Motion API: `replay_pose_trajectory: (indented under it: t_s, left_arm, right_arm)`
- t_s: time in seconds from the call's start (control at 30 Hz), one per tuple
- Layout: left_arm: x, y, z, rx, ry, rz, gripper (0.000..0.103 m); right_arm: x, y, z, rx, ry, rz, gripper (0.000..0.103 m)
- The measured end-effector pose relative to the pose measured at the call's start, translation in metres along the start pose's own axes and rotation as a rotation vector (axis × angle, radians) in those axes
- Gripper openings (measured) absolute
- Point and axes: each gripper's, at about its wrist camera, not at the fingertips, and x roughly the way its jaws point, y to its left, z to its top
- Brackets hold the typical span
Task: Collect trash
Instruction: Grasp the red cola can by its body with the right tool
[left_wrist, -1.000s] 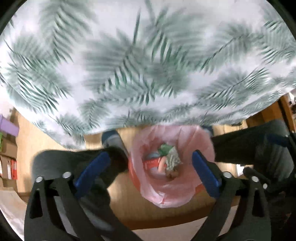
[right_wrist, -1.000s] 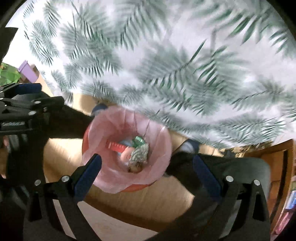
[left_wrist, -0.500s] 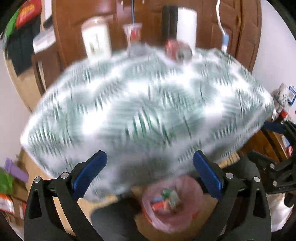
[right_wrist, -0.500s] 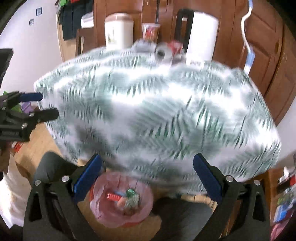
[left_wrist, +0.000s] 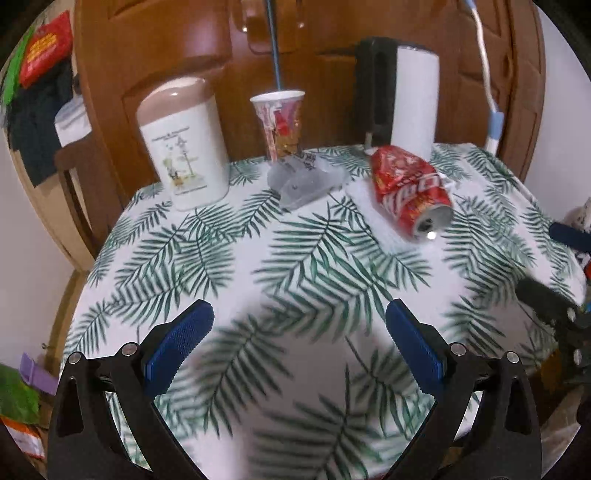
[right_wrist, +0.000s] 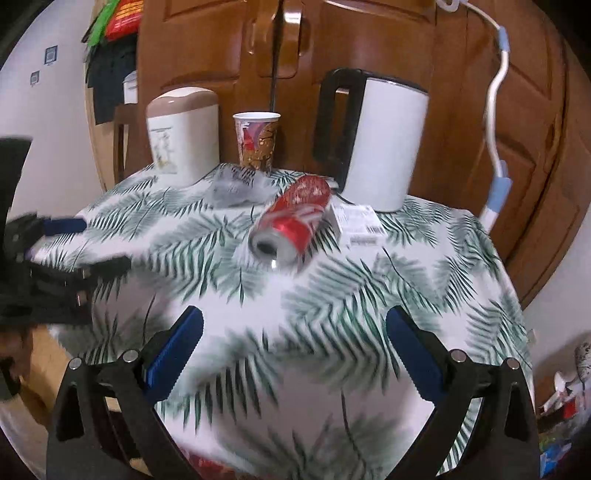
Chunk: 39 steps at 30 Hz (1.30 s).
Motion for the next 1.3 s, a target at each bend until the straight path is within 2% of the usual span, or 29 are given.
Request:
replay_pose_trajectory:
  t_s: [0.27,0.57,0.67,0.83,0.97,1.03,1.3]
  left_arm:
    - [0.033,0.005,0.008,-0.016,0.033,-0.011,0.097]
    - [0.053,0.005,0.009,-0.019,0.051,-0.025,0.097]
    - [0.056,0.004,0.009,-0.022,0.054,-0.029,0.097]
    - [0.06,0.002,0.009,-0.021,0.06,-0.036,0.097]
    - [0.06,0.0,0.01,-0.019,0.057,-0.038,0.097]
    - [0.061,-0.001,0.01,-0.014,0.058,-0.036,0.097]
    - [0.06,-0.002,0.011,-0.015,0.057,-0.038,0.097]
  right_arm:
    - [0.075,0.004,0.034,0.051,0.05,-0.059,0.098]
    - [0.11,0.004,0.045,0.096,0.078,-0.06,0.098]
    - [0.117,0.005,0.046,0.087,0.087,-0.06,0.094]
    - [0.121,0.008,0.047,0.071,0.092,-0.06,0.081]
    - [0.124,0.011,0.046,0.06,0.097,-0.051,0.078]
    - [0.122,0.01,0.046,0.065,0.088,-0.038,0.062]
    - [0.111,0.002,0.045,0.077,0.056,-0.011,0.061]
